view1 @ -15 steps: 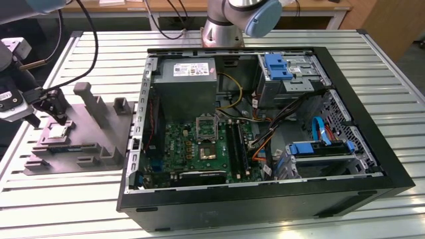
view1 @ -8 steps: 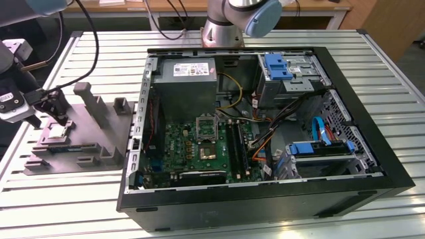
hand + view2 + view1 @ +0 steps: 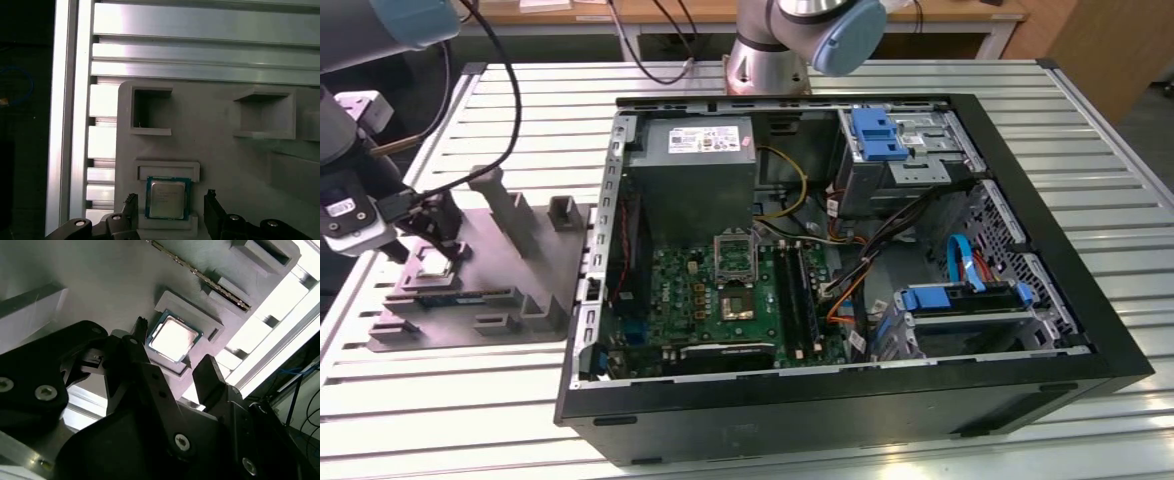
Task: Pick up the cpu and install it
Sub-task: 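Pick up the cpu and move it towards the insertion slot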
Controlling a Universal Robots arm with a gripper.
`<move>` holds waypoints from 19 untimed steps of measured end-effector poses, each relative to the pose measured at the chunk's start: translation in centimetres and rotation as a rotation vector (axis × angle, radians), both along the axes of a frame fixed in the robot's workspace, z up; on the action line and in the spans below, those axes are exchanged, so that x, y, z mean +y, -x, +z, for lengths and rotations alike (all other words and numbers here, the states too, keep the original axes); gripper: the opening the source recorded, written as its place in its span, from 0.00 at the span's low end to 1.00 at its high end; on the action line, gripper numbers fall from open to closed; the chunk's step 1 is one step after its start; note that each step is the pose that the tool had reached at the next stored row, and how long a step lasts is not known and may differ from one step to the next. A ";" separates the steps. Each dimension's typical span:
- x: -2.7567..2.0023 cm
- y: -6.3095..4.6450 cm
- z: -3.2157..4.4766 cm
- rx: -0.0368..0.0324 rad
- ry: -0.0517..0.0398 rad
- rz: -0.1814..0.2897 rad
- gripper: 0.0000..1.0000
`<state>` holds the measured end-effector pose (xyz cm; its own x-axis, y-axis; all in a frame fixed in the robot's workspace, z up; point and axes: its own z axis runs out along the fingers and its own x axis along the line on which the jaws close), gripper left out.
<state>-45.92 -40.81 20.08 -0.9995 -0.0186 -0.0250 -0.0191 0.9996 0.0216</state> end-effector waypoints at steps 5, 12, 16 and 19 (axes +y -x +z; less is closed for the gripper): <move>0.00 0.1 -0.91 0.0000 0.0000 -0.001 0.63; 0.08 0.2 -1.83 0.0010 0.0000 -0.001 0.63; 0.08 0.2 -2.00 0.0014 0.0002 -0.001 0.63; 0.08 0.2 -2.02 0.0012 0.0001 -0.002 0.63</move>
